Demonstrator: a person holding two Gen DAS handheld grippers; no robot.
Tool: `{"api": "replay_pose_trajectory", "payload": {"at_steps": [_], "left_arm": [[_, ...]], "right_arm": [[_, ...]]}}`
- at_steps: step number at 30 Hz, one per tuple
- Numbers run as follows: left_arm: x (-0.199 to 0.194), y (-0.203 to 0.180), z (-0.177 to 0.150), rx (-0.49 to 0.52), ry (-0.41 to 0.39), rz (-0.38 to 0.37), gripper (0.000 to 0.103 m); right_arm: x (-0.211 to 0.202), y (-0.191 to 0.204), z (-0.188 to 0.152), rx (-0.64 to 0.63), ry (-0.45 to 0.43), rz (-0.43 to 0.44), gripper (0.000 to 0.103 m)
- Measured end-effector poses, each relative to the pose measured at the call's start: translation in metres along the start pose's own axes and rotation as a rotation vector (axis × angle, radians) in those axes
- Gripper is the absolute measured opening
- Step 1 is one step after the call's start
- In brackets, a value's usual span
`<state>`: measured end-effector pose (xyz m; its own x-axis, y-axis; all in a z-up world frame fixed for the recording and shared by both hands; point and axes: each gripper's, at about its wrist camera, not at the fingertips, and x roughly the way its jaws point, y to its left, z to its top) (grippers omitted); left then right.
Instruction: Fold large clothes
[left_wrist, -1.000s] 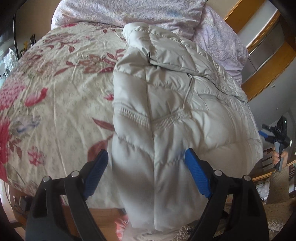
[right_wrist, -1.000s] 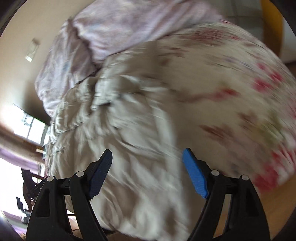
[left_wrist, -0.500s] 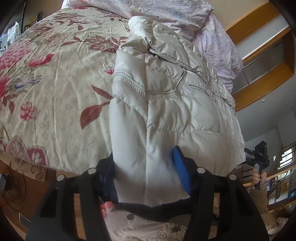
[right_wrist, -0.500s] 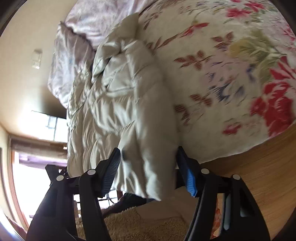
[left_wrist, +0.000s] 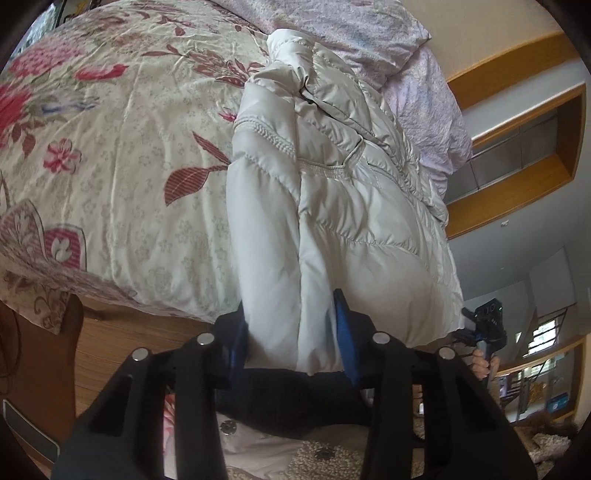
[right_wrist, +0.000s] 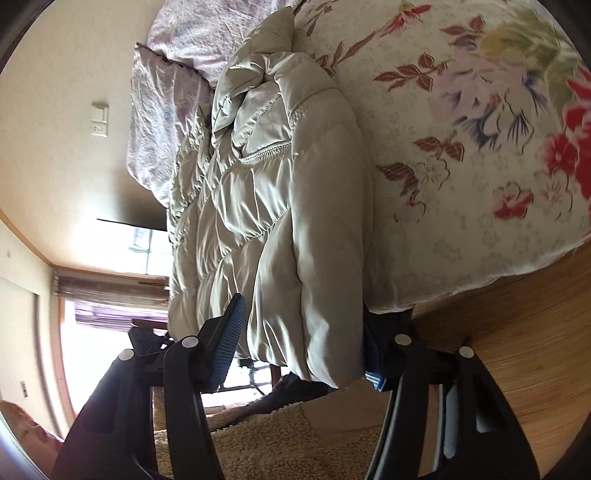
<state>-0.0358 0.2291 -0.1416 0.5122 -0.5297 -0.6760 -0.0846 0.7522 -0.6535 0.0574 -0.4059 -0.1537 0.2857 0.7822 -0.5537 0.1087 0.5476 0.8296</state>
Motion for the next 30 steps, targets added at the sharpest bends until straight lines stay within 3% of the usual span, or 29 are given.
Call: {"api": "replay_pose_trajectory", "payload": {"at_steps": [5, 8, 15, 21, 30], "left_arm": [[-0.005, -0.012, -0.003, 0.028, -0.037, 0.023, 0.023], [-0.014, -0.023, 0.001, 0.064, -0.072, 0.042, 0.017], [-0.04, -0.063, 0.012, 0.198, -0.19, 0.104, 0.015], [-0.057, -0.08, 0.032, 0.232, -0.274, 0.115, 0.015], [-0.074, -0.118, 0.095, 0.248, -0.476, 0.131, 0.015]], "right_arm": [[0.0, 0.005, -0.005, -0.028, -0.016, -0.047, 0.026], [-0.002, 0.023, -0.003, -0.089, -0.052, -0.092, 0.019], [-0.015, 0.064, 0.001, -0.208, -0.154, -0.168, 0.016], [-0.028, 0.096, 0.013, -0.279, -0.308, -0.245, 0.015], [-0.036, 0.188, 0.056, -0.496, -0.66, -0.324, 0.015]]}}
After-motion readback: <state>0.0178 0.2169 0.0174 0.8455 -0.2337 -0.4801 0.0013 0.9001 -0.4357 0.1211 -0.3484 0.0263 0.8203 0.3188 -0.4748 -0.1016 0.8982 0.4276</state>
